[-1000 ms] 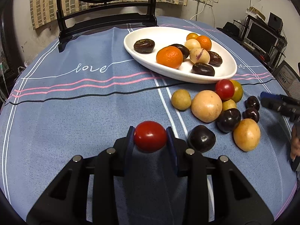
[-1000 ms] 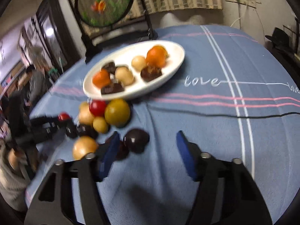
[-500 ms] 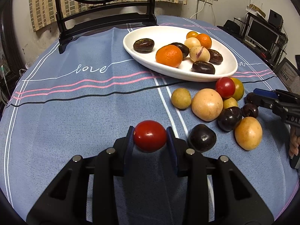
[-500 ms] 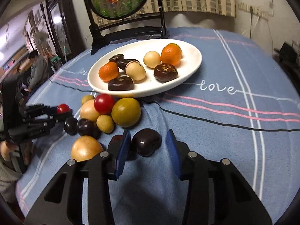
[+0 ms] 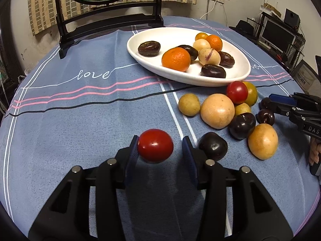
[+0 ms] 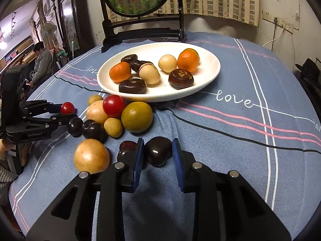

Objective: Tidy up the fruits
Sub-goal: 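Place the red tomato on the plate with the left gripper while the right places the dark fruit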

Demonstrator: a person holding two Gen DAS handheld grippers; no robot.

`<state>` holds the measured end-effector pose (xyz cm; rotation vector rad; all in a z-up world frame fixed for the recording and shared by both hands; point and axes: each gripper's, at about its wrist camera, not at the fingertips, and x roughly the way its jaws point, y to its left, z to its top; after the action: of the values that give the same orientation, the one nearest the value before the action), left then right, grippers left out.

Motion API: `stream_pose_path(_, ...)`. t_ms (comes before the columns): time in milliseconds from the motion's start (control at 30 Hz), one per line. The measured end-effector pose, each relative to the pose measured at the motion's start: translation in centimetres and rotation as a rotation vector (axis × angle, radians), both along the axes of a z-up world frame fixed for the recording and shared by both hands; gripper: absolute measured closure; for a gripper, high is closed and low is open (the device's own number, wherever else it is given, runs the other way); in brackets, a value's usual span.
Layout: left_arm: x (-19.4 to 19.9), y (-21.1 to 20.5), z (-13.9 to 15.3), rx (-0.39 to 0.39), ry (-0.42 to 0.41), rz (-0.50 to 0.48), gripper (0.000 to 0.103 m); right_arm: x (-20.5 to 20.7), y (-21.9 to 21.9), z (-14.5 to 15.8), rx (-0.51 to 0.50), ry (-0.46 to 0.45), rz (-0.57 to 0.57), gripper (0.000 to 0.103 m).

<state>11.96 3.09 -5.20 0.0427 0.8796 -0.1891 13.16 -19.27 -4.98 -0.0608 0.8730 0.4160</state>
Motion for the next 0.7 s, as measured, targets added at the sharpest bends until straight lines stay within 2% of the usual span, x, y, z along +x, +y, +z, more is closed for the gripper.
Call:
stream_pose_path(67, -0.2, 0.2, 0.2, -0.028, -0.010, -0.010, 0.070, -0.2, -0.5, 0.1, 0.025, 0.007, -0.010, 0.075)
stream_pose_path(100, -0.3, 0.1, 0.2, -0.033, -0.010, -0.018, 0.072, -0.2, -0.6, 0.1, 0.033, 0.007, -0.017, 0.076)
stream_pose_path(367, -0.6, 0.4, 0.6, -0.052, -0.035, -0.008, 0.072, -0.9, -1.4, 1.0, 0.082, -0.020, -0.049, 0.076)
stream_pose_path(500, -1.2, 0.5, 2.1, -0.084, -0.094, -0.011, 0.072, -0.9, -1.8, 1.5, 0.111, -0.032, -0.061, 0.076)
stream_pose_path(600, 0.3, 0.3, 4.3, -0.149, -0.113, -0.021, 0.072, 0.0, -2.0, 2.3, 0.163, -0.026, -0.065, 0.076)
stream_pose_path(700, 3.4, -1.0, 6.1, -0.130, -0.129, -0.016, 0.072, 2.2, -1.5, 3.8, 0.194, -0.035, -0.074, 0.075)
